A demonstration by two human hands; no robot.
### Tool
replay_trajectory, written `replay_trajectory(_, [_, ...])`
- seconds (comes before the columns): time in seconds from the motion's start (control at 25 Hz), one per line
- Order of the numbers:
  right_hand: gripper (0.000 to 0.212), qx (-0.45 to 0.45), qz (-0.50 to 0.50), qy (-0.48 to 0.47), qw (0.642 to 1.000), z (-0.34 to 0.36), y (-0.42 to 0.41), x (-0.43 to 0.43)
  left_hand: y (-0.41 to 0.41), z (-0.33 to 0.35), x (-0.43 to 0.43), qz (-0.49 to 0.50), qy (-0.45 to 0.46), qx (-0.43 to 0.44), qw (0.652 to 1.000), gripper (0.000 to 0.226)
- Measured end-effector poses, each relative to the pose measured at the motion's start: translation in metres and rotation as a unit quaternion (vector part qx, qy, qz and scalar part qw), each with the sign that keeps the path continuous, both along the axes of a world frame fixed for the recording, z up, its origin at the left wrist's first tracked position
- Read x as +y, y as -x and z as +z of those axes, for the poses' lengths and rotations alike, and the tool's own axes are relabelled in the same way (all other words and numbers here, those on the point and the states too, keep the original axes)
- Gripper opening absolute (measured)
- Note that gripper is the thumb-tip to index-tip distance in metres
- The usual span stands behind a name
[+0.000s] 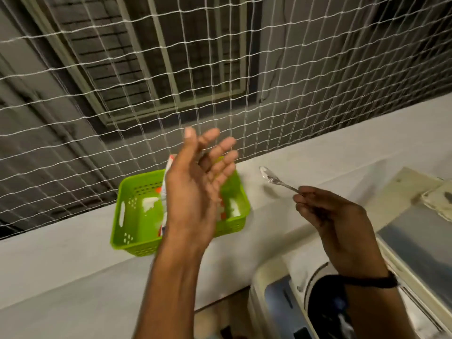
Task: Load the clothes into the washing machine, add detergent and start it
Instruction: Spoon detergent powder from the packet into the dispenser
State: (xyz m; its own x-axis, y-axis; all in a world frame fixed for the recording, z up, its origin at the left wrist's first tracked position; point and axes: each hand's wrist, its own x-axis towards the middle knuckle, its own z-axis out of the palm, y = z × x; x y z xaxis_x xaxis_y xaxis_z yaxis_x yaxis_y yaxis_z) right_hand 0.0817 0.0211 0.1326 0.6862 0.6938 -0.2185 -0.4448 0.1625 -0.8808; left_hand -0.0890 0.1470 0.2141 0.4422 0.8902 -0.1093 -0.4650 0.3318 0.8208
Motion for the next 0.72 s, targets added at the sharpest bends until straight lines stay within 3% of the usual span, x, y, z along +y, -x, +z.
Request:
replay_trajectory(0.12, [0.017, -0.085, 0.089, -0.041, 0.992, 0.01, 0.022, 0.035, 0.038, -0.003, 0.025, 0.091, -0.067, 0.081, 0.99, 0.036])
replay_trajectory(0.24, [0.017, -0.231, 0.16, 0.053, 0.958, 0.017, 0.04, 0.076, 0.064, -0.025, 0.05, 0.122, -0.117, 0.208, 0.963, 0.023])
replay_trajectory(0.28, [0.018, -0.356, 0.173, 0.106, 0.912, 0.013, 0.045, 0.09, 0.071, -0.035, 0.057, 0.118, -0.129, 0.253, 0.952, 0.02])
replay_trajectory(0.32, [0.02, -0.48, 0.184, 0.155, 0.844, 0.01, 0.05, 0.102, 0.077, -0.045, 0.064, 0.103, -0.143, 0.307, 0.935, 0.017])
replay_trajectory(0.36, [0.024, -0.577, 0.186, 0.197, 0.771, 0.008, 0.056, 0.112, 0.083, -0.054, 0.07, 0.079, -0.152, 0.373, 0.912, 0.017])
replay_trajectory(0.4, [0.026, -0.625, 0.182, 0.229, 0.724, 0.007, 0.061, 0.122, 0.088, -0.064, 0.075, 0.053, -0.156, 0.448, 0.879, 0.022])
replay_trajectory(0.52, [0.023, -0.635, 0.171, 0.31, 0.687, 0.008, 0.071, 0.142, 0.099, -0.081, 0.083, -0.008, -0.138, 0.601, 0.787, 0.039])
replay_trajectory(0.64, [0.023, -0.628, 0.18, 0.347, 0.673, 0.008, 0.076, 0.147, 0.1, -0.09, 0.086, -0.035, -0.149, 0.654, 0.741, 0.029])
replay_trajectory(0.72, [0.021, -0.613, 0.169, 0.335, 0.695, 0.008, 0.079, 0.146, 0.098, -0.092, 0.088, -0.038, -0.172, 0.67, 0.722, 0.028])
